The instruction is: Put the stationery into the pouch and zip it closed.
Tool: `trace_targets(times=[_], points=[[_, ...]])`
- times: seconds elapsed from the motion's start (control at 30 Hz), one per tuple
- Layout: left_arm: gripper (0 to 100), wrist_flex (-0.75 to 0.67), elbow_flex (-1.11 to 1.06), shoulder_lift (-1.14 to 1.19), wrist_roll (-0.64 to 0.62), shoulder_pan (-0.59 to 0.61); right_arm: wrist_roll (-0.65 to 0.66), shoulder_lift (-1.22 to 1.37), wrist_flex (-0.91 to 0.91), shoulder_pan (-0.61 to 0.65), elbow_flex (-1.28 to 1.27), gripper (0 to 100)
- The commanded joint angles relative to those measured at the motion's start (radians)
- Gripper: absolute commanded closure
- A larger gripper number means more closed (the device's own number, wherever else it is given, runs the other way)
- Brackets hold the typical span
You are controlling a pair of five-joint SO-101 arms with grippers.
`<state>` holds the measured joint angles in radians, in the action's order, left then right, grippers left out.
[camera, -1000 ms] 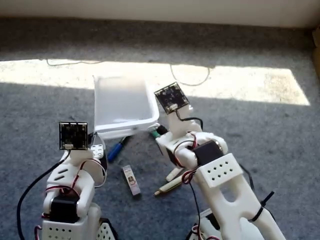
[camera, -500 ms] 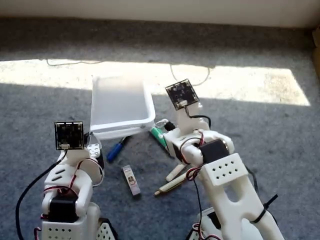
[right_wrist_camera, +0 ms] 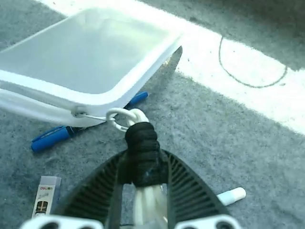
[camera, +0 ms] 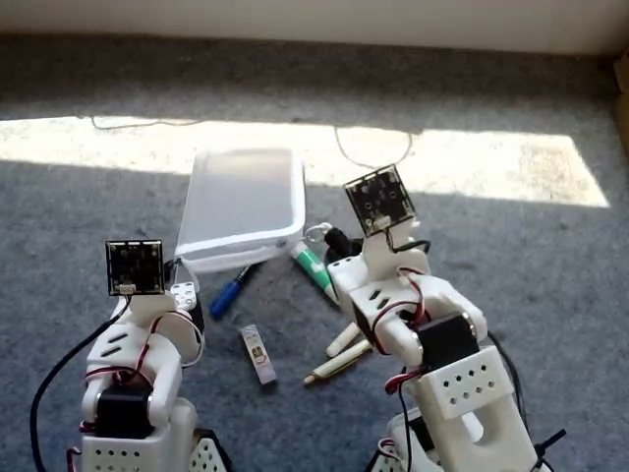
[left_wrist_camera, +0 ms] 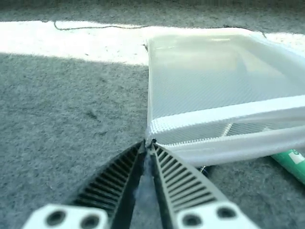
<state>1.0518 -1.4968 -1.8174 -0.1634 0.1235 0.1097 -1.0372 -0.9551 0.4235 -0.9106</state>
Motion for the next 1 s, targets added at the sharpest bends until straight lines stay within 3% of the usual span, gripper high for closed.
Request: trace_targets(times=[0.0,0.17,0.37,0.57,0.73,0.87,0.97], points=[[99,-0.011,0.042,-0.008,-0.006,0.024,-0.002,-0.044,-0.002,0.021,0.016,99.3],[96,-0.015,0.054,-0.008,-0.002,0.022,-0.002,-0.044,-0.002,0.027,0.016,99.3],[73,-0.017,0.030,-0.007,-0.006,0.022,-0.002,-0.044,-0.004,0.028,0.016,99.3],[72,-0.023,0.019,-0.007,-0.002,0.024,-0.002,-0.045,-0.007,0.028,0.016,99.3],[72,-0.147,-0.067,-0.007,0.002,0.012,-0.002,-0.050,-0.010,0.028,0.016,99.3],[72,-0.226,-0.143,-0.007,0.106,-0.008,-0.003,-0.051,-0.012,0.028,0.016,99.3],[72,-0.261,-0.157,-0.007,0.117,-0.004,-0.003,-0.051,-0.012,0.028,0.016,99.3]])
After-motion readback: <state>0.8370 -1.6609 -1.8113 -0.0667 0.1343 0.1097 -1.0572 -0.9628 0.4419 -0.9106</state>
